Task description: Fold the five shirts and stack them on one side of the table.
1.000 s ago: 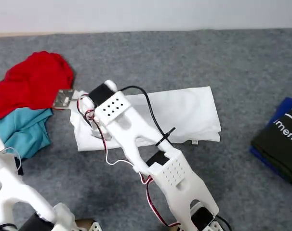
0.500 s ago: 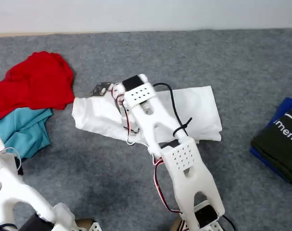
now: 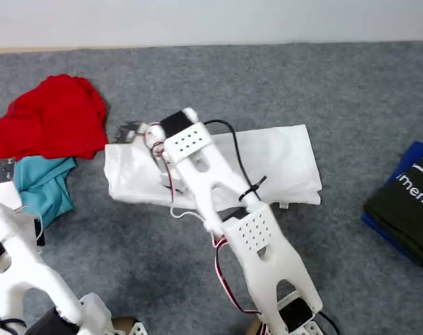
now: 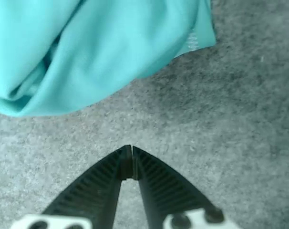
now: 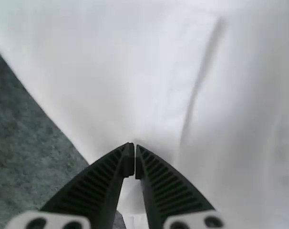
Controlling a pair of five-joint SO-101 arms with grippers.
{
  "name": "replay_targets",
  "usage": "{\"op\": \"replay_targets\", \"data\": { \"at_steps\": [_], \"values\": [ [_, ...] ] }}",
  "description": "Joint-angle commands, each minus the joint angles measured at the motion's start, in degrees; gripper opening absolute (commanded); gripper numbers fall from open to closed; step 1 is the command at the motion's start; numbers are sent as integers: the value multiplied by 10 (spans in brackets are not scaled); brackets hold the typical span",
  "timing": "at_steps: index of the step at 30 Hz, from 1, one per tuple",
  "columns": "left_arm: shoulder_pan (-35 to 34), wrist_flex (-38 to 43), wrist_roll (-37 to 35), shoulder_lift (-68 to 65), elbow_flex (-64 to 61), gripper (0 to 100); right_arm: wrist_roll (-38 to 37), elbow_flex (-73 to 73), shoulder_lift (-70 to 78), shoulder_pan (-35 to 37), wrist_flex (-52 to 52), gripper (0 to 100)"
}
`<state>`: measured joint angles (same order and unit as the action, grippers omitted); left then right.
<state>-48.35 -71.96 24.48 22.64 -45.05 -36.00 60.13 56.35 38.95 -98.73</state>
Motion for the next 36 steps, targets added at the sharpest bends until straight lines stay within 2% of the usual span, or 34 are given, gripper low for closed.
{"op": "replay_targets", "data": {
  "at_steps": [1, 7, 12, 19, 24, 31, 36],
  "values": [
    [3, 1, -4, 18, 7, 8, -1, 55, -47, 26, 6, 11],
    [2, 1, -4, 18, 6, 8, -1, 55, 2, 56, 60, 11],
    [1, 1, -3, 18, 6, 8, -4, 62, 60, 49, 74, 11],
    [0, -2, -3, 18, 7, 8, -2, 155, 54, 22, 17, 11],
    [0, -57, -5, 19, 33, 6, 11, 233, 36, 14, -44, 10],
    [-61, -137, -5, 19, 95, 6, 110, 215, 2, -78, -43, 10],
    [-101, -180, -2, 19, 126, 6, 202, 164, -11, -200, -43, 17]
  ]
}}
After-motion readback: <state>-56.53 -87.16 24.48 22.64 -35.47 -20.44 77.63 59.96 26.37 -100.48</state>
